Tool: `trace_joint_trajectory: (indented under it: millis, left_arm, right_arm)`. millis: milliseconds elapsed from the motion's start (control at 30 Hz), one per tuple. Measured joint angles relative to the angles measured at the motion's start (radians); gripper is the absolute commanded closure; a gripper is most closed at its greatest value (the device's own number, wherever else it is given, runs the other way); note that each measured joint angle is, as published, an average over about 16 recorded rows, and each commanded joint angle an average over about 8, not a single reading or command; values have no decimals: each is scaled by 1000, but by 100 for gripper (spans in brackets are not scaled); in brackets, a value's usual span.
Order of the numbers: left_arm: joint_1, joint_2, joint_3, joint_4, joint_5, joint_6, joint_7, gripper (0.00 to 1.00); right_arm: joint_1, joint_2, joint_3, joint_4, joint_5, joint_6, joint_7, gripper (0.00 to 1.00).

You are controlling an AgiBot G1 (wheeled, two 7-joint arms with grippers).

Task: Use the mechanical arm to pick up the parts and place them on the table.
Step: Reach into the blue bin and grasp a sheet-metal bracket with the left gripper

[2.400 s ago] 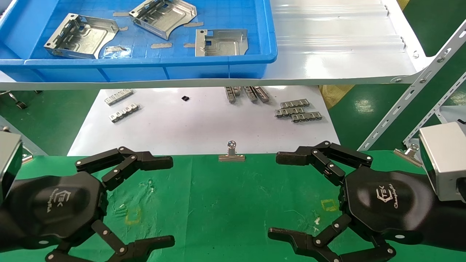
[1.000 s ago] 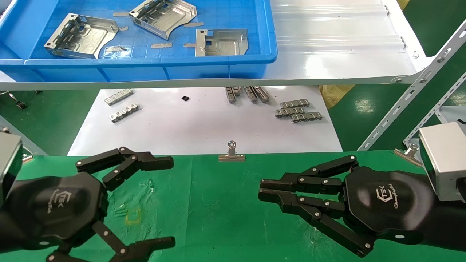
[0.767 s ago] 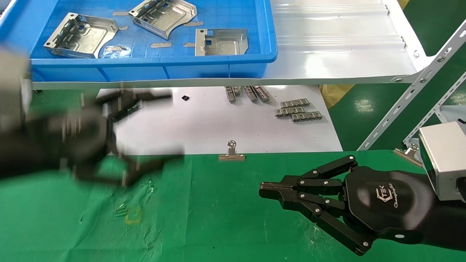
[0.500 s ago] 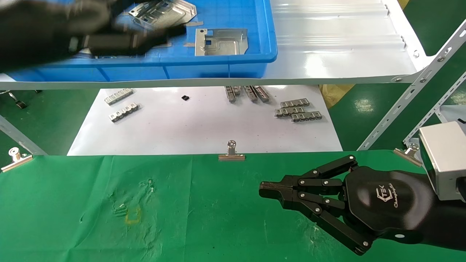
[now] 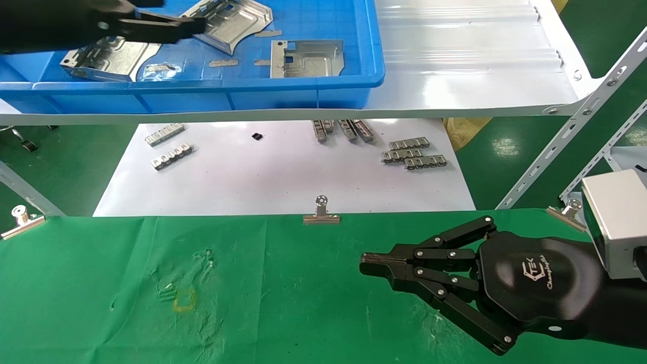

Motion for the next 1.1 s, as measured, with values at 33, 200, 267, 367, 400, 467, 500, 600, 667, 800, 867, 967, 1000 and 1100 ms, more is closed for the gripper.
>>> trace_joint_trajectory:
  millis: [33,200,267,367,400,467,500,600,667,800,867,967,1000,1100]
  left_arm:
    - [-7,1,2,11,4,-2,7,0]
    - [-25,21,1,55,7,-22,47,0]
    - [-29,36,1,72,7,-37,64,0]
    - [-34,66,2,102,11,-70,87,4]
    - [-37,78,3,112,13,-85,95,15]
    - [-42,102,7,134,20,-118,109,40]
    - [-45,114,9,146,24,-137,114,53]
    - [-54,147,18,180,39,-192,128,90]
    - [-59,166,23,201,49,-227,134,100]
    - [-66,193,32,234,63,-283,142,100]
    - [-67,203,35,246,68,-303,144,100]
    - [-67,214,38,260,72,-323,146,100]
    - [-66,217,38,264,73,-327,145,100]
    - [-64,224,39,271,75,-336,145,100]
  right_arm:
    - [0,0,0,0,0,0,0,100]
    - [0,0,0,0,0,0,0,96]
    - [0,0,0,0,0,0,0,71]
    - [0,0,0,0,0,0,0,33]
    - [0,0,0,0,0,0,0,21]
    - [0,0,0,0,0,0,0,0]
    - [0,0,0,0,0,0,0,0]
    - [0,0,0,0,0,0,0,0]
    - [0,0,0,0,0,0,0,0]
    - [0,0,0,0,0,0,0,0]
    - [0,0,0,0,0,0,0,0]
    - [0,0,0,0,0,0,0,0]
    - [0,0,0,0,0,0,0,0]
    - [0,0,0,0,0,0,0,0]
